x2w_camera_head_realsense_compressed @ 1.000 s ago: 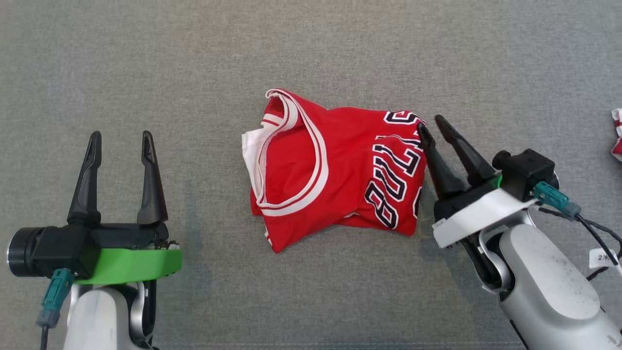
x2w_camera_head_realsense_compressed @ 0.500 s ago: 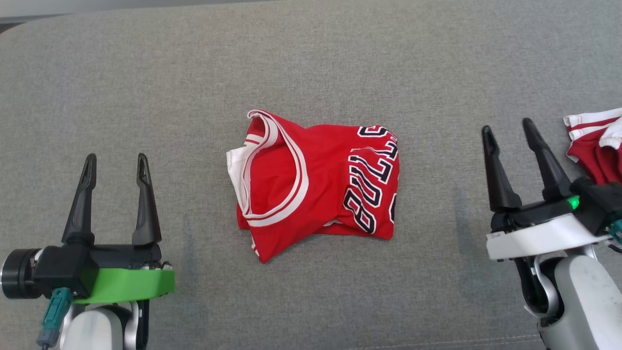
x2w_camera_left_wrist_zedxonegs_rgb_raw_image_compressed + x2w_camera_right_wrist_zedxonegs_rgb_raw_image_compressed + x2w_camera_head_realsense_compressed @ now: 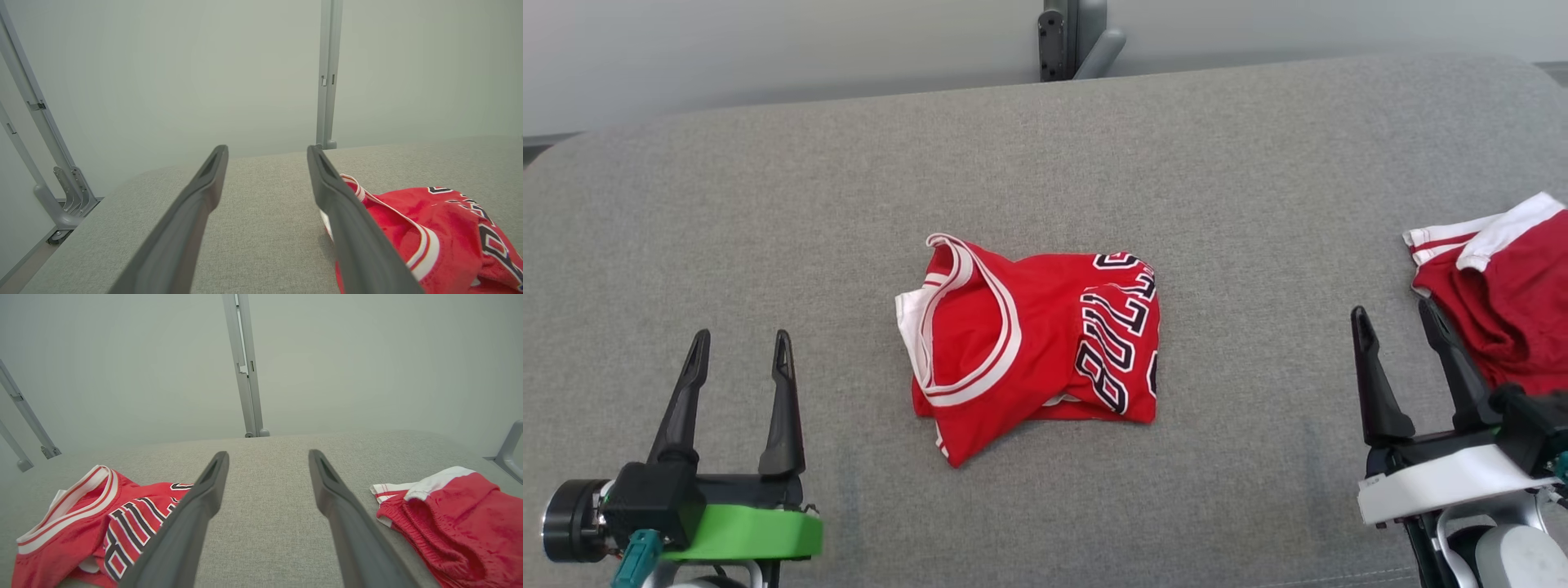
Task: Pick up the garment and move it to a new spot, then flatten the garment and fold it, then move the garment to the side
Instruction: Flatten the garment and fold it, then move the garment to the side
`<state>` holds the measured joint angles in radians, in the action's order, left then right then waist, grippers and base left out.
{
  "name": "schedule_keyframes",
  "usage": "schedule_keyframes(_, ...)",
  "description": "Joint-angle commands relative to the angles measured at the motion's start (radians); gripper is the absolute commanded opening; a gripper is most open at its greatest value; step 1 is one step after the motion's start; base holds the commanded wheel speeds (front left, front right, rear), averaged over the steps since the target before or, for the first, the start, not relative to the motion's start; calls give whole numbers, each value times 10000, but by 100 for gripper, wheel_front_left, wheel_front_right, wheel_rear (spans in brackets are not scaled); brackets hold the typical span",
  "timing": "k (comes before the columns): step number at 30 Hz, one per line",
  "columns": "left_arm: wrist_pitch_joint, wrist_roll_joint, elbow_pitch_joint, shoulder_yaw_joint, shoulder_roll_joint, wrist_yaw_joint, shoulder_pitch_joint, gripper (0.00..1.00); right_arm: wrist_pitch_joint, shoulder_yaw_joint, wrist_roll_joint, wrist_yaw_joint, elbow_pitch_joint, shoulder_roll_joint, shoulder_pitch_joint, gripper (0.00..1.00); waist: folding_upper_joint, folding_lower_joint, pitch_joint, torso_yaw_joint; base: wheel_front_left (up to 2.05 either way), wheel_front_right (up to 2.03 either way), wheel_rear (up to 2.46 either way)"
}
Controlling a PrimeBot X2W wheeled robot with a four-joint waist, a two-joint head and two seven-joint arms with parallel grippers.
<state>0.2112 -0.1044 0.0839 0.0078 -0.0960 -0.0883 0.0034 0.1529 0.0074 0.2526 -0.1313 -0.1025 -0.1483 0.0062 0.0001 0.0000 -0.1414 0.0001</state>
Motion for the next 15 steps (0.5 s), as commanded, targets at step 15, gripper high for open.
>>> schedule_keyframes(15,-399,-245,88,-35,-182,60,690,100,-465,-85,-95,11,-351,48,820,100,-1,0,762,-7,0,0,0)
